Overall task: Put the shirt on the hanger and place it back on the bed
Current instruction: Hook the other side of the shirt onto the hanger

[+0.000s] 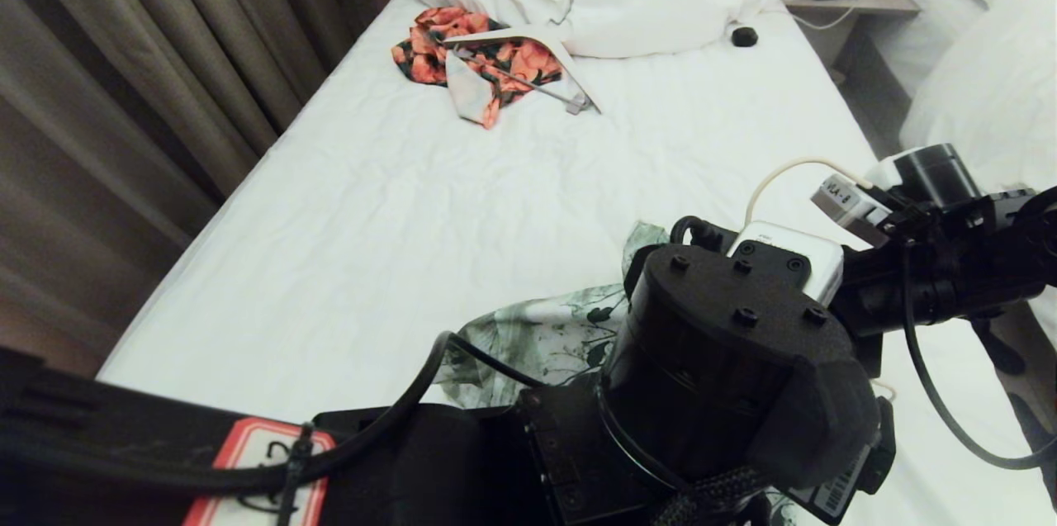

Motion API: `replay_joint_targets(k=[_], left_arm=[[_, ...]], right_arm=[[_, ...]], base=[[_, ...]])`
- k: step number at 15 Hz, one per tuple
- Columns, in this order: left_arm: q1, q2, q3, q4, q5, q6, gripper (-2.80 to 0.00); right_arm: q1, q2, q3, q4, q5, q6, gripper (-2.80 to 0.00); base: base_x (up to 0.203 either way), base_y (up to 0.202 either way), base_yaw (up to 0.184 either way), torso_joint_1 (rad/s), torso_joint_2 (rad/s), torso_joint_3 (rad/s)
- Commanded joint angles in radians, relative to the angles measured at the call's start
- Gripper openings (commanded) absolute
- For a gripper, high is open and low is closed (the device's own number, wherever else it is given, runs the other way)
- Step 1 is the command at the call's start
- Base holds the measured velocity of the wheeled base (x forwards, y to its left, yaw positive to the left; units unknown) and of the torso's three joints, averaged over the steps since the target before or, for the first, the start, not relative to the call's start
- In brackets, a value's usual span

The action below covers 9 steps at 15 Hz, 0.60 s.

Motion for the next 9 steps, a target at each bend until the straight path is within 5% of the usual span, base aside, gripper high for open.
replay_joint_targets(k=[1, 9], left_arm=[[-0.005, -0.004, 0.009, -0.005, 0.002, -0.003, 0.00], [-0.108, 0.001, 0.149, -0.020, -0.002, -0.007, 0.00]], right_arm=[[0.002, 0.010, -0.003, 0.002, 0.007, -0.005, -2.80], [-0.009, 0.014, -0.007, -0.090, 0.011, 0.044, -2.80]], base=[[0.000, 0.000, 0.000, 0.000, 0.00, 0.000], [0.000, 0.000, 0.000, 0.000, 0.00, 0.000]])
